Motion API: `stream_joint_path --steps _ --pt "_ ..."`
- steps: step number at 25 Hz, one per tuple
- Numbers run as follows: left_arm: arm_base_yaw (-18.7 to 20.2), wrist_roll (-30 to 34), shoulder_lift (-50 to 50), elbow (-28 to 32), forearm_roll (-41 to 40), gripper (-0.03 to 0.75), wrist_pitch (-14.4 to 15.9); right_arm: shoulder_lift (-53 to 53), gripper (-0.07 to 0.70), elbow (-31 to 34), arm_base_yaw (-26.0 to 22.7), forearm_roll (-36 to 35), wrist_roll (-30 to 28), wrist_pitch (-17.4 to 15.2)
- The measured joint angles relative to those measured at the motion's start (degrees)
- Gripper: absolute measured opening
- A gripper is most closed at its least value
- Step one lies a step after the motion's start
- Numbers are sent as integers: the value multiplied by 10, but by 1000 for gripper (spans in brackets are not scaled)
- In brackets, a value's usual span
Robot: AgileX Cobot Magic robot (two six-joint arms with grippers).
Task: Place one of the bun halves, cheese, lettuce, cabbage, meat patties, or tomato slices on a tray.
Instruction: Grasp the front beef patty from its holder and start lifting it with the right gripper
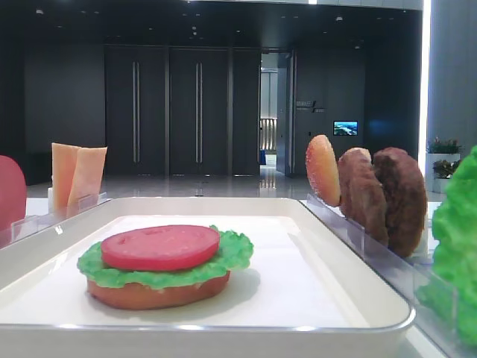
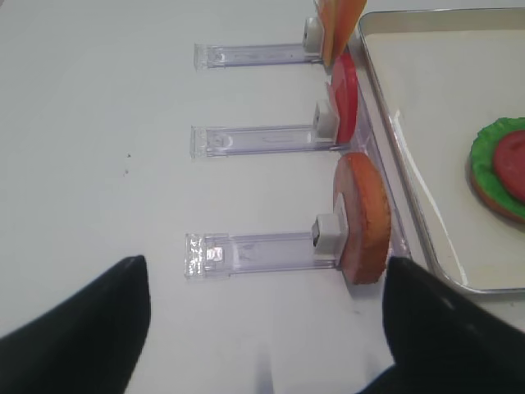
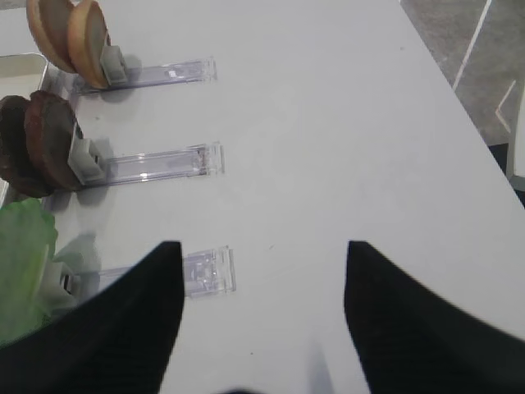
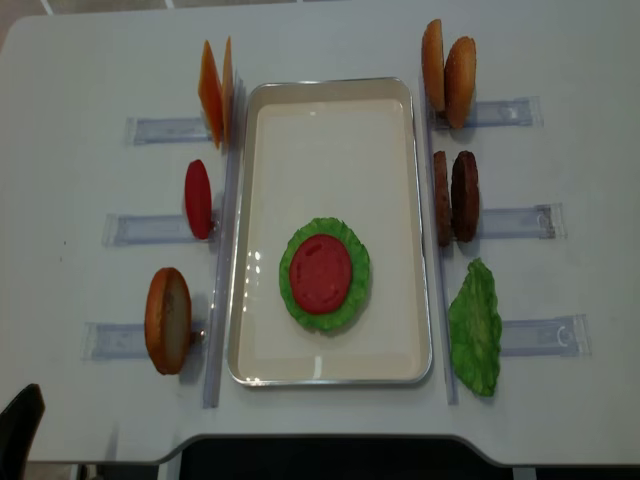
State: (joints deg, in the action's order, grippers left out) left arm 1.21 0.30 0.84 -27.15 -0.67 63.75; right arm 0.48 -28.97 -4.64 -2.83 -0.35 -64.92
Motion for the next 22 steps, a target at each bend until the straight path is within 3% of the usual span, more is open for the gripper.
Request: stream_joint_path --steps 22 --pt "0 0 0 0 0 692 0 0 412 0 0 0 0 0"
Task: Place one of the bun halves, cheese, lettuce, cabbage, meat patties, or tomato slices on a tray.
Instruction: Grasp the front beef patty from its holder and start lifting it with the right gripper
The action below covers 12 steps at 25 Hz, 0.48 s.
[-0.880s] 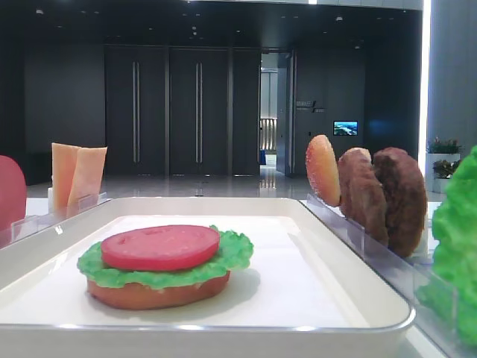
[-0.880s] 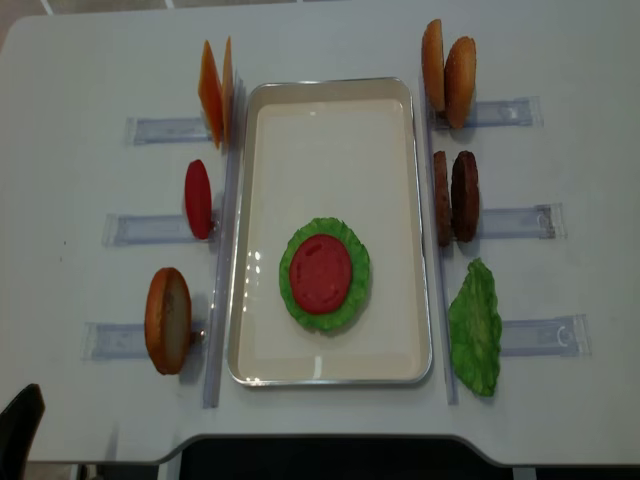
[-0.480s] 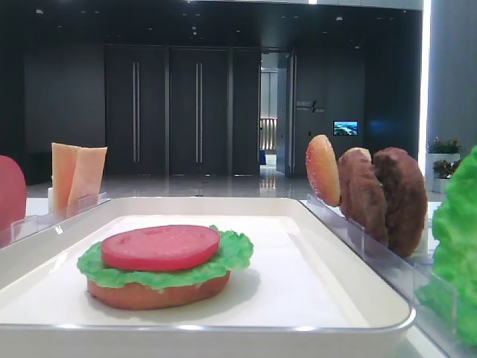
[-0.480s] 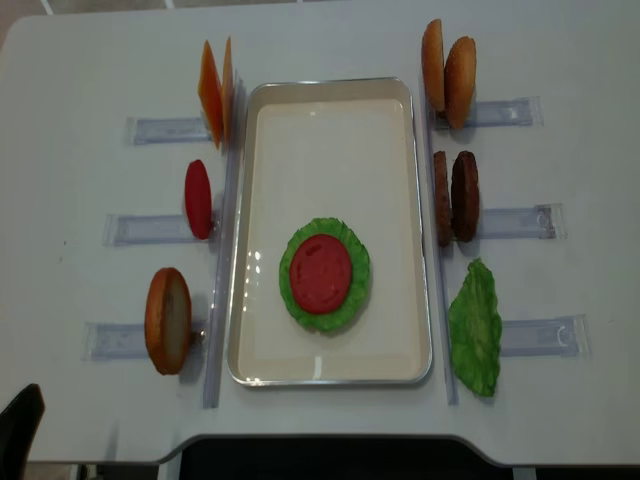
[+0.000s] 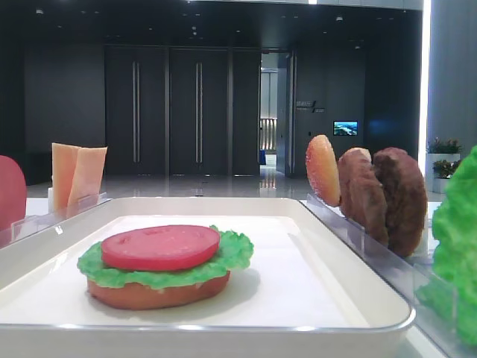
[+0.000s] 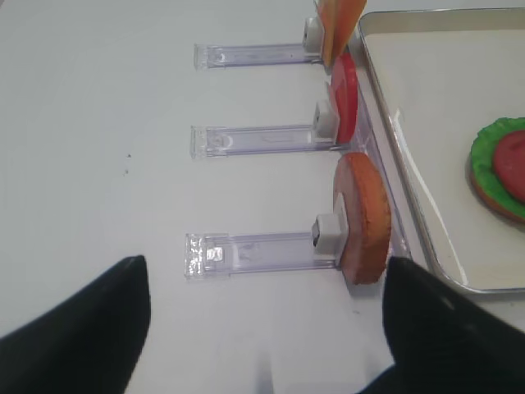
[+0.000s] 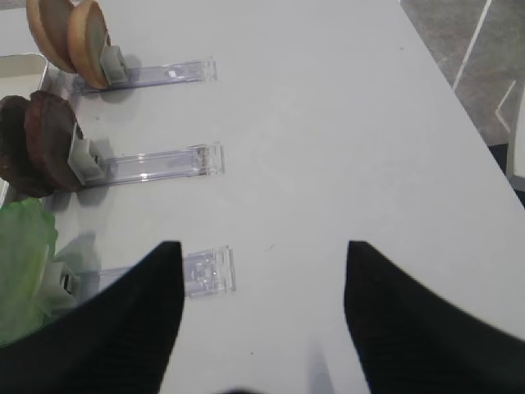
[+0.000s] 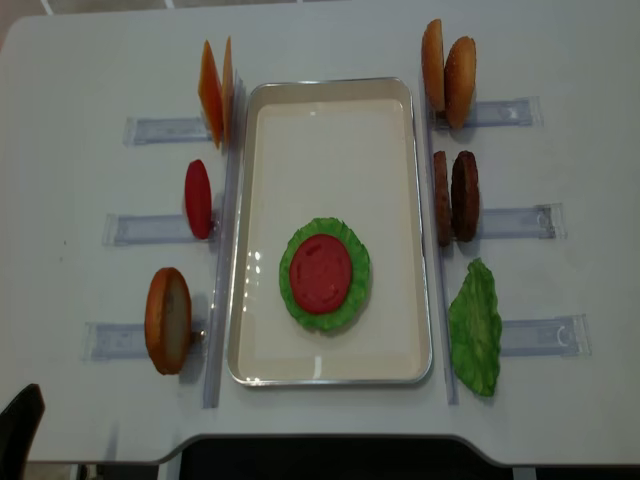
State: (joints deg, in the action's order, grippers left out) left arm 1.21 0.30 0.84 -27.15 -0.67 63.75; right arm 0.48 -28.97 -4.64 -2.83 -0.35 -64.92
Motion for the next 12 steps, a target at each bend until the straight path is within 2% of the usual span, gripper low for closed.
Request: stream_joint_path --steps 12 --pt "0 0 0 0 0 692 0 0 412 0 0 0 0 0"
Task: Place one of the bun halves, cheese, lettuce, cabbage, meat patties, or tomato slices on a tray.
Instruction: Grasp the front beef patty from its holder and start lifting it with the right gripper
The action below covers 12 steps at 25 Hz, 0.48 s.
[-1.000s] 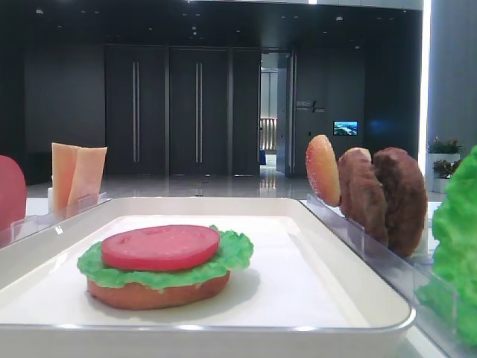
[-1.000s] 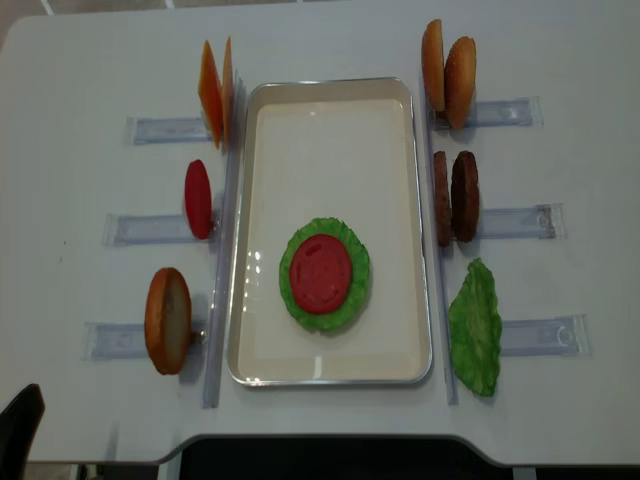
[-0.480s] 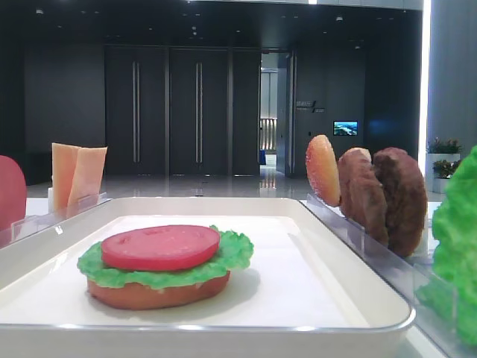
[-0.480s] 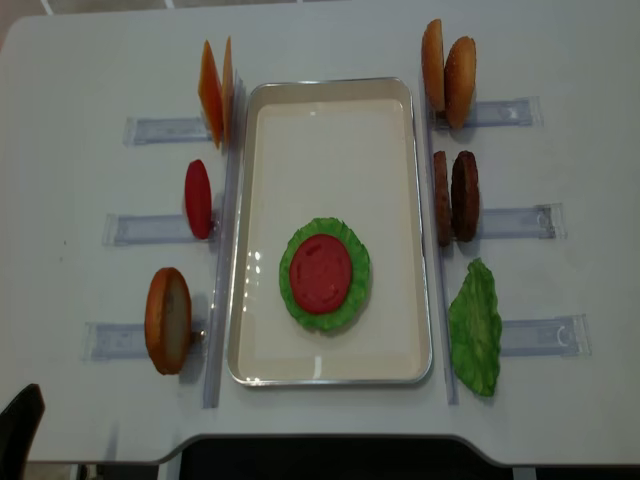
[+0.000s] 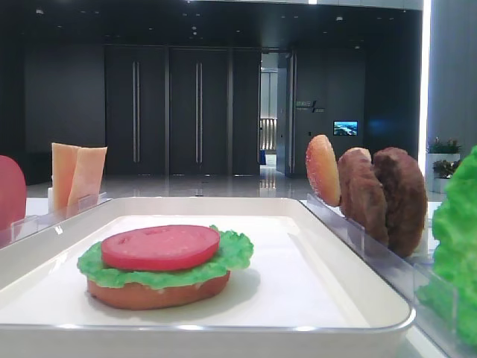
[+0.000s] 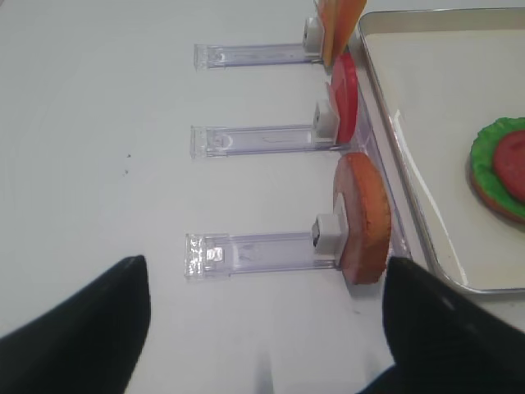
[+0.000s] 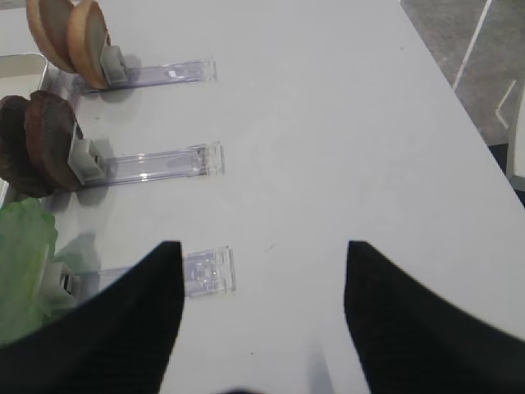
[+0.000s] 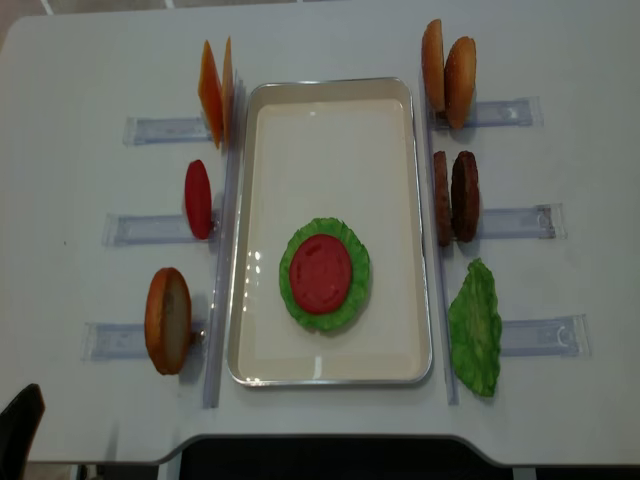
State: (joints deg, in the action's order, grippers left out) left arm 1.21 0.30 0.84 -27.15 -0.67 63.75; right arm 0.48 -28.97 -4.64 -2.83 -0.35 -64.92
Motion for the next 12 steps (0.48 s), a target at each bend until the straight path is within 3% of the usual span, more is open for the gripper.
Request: stream_joint_path --steps 12 --pt "0 0 0 0 0 692 0 0 412 0 0 0 0 0"
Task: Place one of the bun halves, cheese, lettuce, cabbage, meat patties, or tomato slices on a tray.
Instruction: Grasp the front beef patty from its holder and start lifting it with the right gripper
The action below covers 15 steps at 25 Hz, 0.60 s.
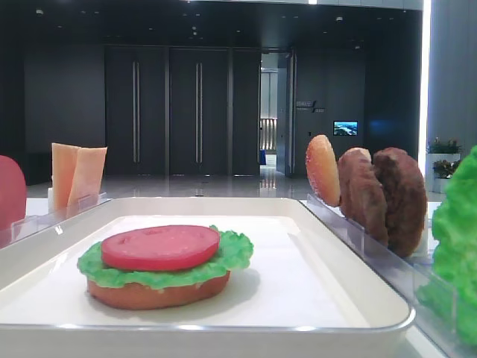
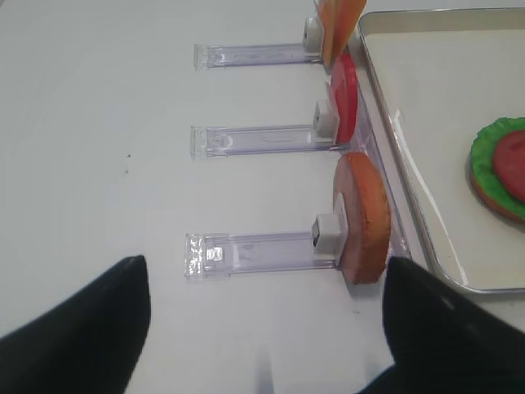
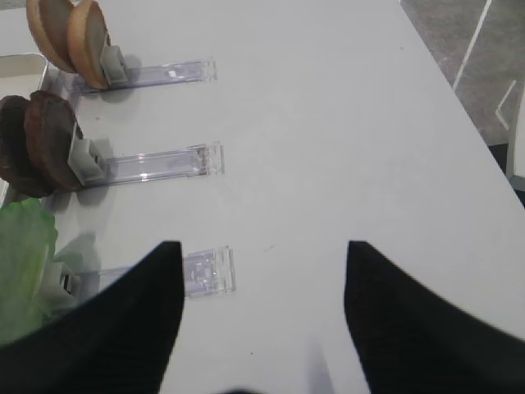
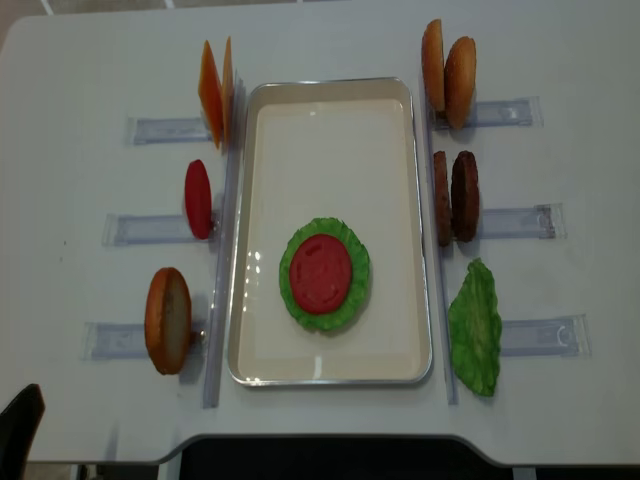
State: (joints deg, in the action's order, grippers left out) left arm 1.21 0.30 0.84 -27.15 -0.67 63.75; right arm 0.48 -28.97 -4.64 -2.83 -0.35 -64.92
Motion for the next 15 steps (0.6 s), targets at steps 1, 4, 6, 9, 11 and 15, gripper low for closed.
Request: stream_joint_path --steps 1,4,6,9,11,15 --pt "0 0 0 0 0 692 0 0 412 0 0 0 0 0" --pt "0 0 0 0 0 692 0 0 412 0 0 0 0 0" --pt "0 0 0 0 0 692 0 0 412 0 0 0 0 0" --pt "0 0 0 0 0 692 0 0 412 0 0 0 0 0" --pt "0 0 0 0 0 692 0 0 412 0 0 0 0 0" --pt "0 0 0 0 0 692 0 0 412 0 0 0 0 0"
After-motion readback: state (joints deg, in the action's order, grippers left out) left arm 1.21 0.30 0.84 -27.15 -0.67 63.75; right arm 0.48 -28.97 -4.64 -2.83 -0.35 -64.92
